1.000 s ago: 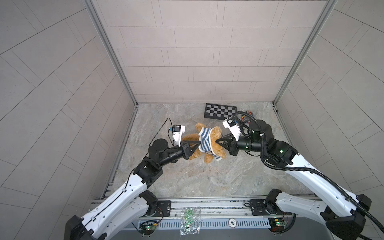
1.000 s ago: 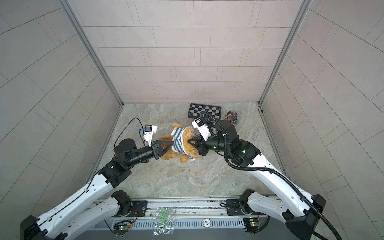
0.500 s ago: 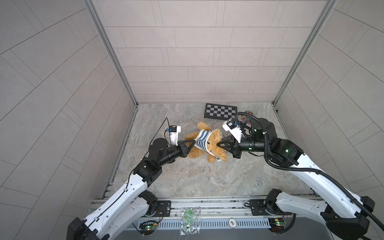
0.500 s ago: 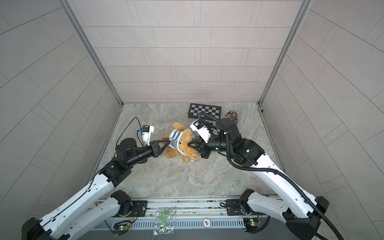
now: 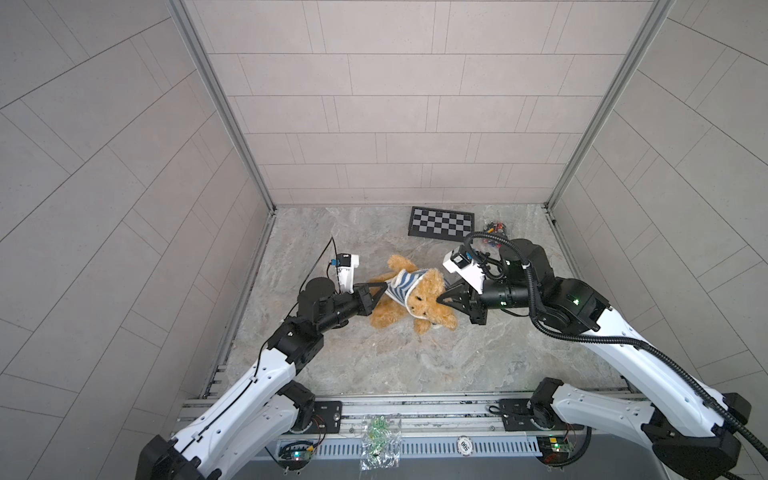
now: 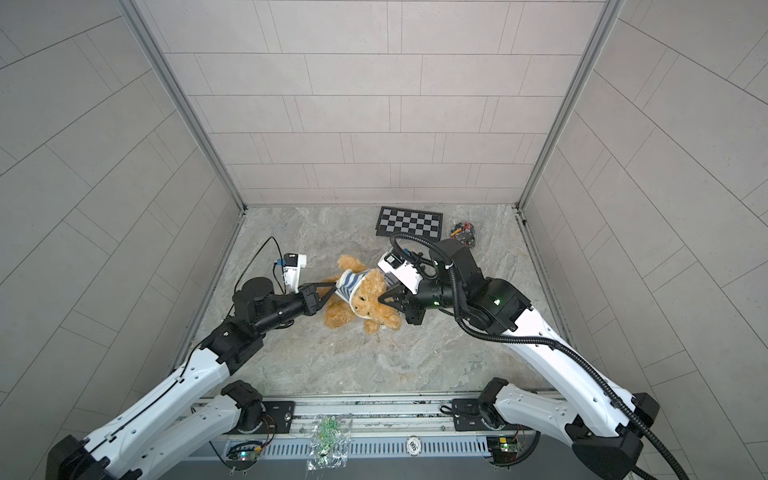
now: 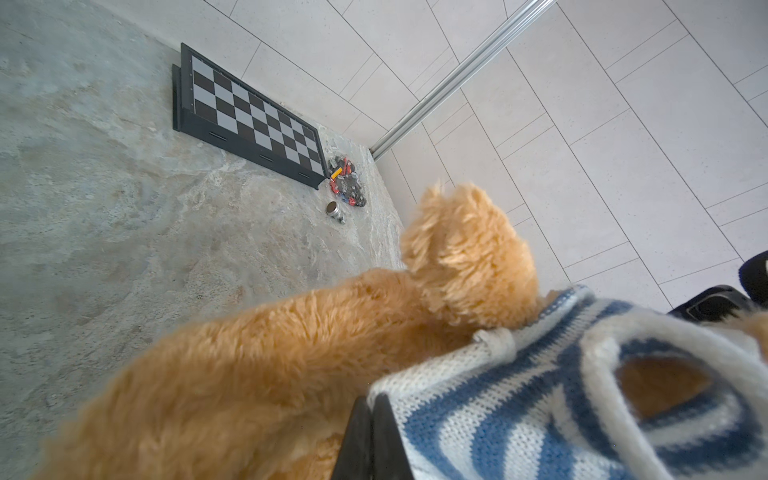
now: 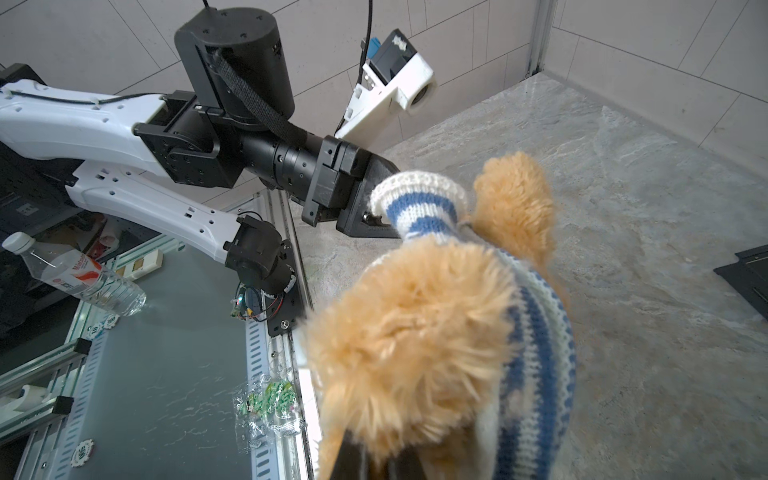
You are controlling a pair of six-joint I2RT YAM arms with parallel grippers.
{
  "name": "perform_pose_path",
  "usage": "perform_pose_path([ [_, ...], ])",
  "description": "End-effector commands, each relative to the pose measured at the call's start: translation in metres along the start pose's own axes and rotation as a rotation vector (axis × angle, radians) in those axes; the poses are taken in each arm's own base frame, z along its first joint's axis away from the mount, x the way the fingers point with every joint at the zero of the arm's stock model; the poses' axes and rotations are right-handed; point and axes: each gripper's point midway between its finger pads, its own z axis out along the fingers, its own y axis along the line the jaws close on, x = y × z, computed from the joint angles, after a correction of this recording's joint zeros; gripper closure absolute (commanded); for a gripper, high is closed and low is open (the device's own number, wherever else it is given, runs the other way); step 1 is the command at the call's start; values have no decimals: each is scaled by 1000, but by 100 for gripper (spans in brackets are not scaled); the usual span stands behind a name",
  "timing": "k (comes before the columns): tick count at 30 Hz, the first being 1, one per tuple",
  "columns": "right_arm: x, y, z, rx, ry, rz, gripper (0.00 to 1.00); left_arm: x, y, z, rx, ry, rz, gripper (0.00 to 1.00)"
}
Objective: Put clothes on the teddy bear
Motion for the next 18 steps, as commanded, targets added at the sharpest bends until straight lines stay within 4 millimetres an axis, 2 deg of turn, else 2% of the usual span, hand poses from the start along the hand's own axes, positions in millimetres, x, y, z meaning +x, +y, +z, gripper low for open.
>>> perform_pose_path([
  [1, -14, 8, -9, -8, -32, -85, 100, -5, -7, -5, 26, -8, 33, 94],
  [5, -10, -1, -5, 31, -9, -106, 100, -1, -27, -24, 54, 48, 117, 70],
  [7, -6, -5, -2, 49, 12, -145, 100, -3, -38, -35, 62, 59, 160, 63],
  [12, 2, 2, 7, 59, 44, -345, 100, -14, -74, -52, 158, 57, 192, 50],
  [17, 7, -3, 11, 87, 51, -468, 100, -18, -83, -45, 189, 74, 170, 40],
  [18, 7, -5, 12, 92, 51, -480, 100, -12, -89, -43, 207, 100, 175, 40],
])
